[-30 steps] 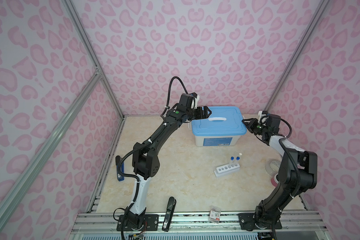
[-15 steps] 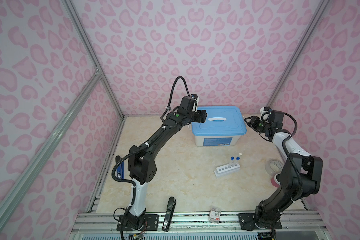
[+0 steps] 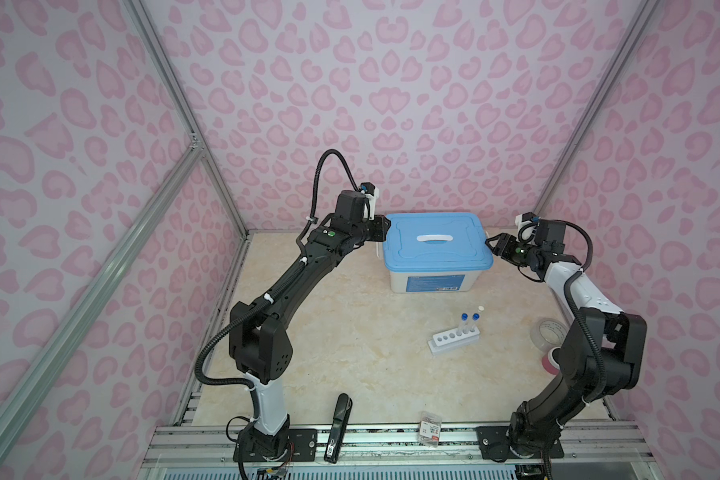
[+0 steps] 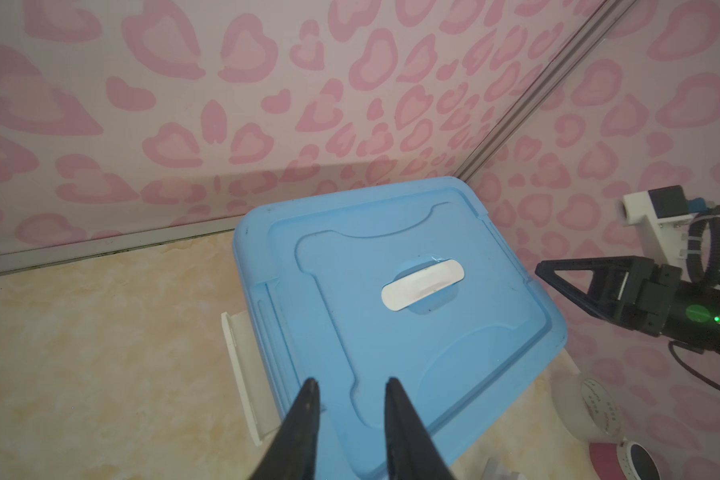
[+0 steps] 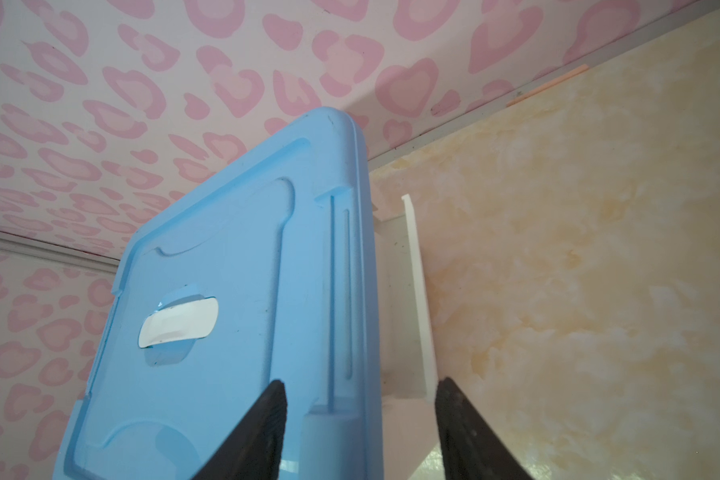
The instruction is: Organize the chemistry lab equipment
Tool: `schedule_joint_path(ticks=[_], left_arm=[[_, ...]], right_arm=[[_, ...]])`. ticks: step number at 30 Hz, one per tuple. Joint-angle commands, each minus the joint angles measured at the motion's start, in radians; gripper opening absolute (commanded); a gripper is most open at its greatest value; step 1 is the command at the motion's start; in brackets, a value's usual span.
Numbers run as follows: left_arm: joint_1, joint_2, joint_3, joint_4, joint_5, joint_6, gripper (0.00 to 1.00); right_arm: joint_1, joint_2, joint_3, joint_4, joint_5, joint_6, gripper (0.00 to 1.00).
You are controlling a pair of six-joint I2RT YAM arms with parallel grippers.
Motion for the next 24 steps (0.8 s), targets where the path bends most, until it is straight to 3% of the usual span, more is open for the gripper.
schedule_joint_path(ticks=[1, 2, 3, 4, 5, 20, 24], left_arm=[[0.012, -0.057, -0.036, 0.058, 0.019, 0.013, 0.35], [0.018, -0.07, -0.05, 0.062, 0.021, 0.017, 0.38], [0.023, -0.082, -0.064, 0.072, 0.02, 0.015, 0.25], [0.027, -0.095, -0.083, 0.081, 0.012, 0.009, 0.05], [0.032, -0.104, -0.097, 0.089, 0.011, 0.009, 0.04], [0.038, -0.111, -0.108, 0.05, 0.045, 0.042, 0.06], [0.038, -0.12, -0.122, 0.051, 0.028, 0.051, 0.13]], right_arm=[[0.0, 0.017, 0.008, -0.034, 0.002, -0.036, 0.58], [0.0, 0.019, 0.011, -0.038, 0.008, -0.04, 0.58], [0.0, 0.021, 0.013, -0.039, 0.011, -0.042, 0.58], [0.0, 0.026, 0.018, -0.045, 0.016, -0.047, 0.58], [0.0, 0.032, 0.027, -0.055, 0.019, -0.053, 0.58], [0.0, 0.117, 0.111, -0.088, -0.022, -0.081, 0.64], [0.0, 0.14, 0.124, -0.084, -0.034, -0.08, 0.65]])
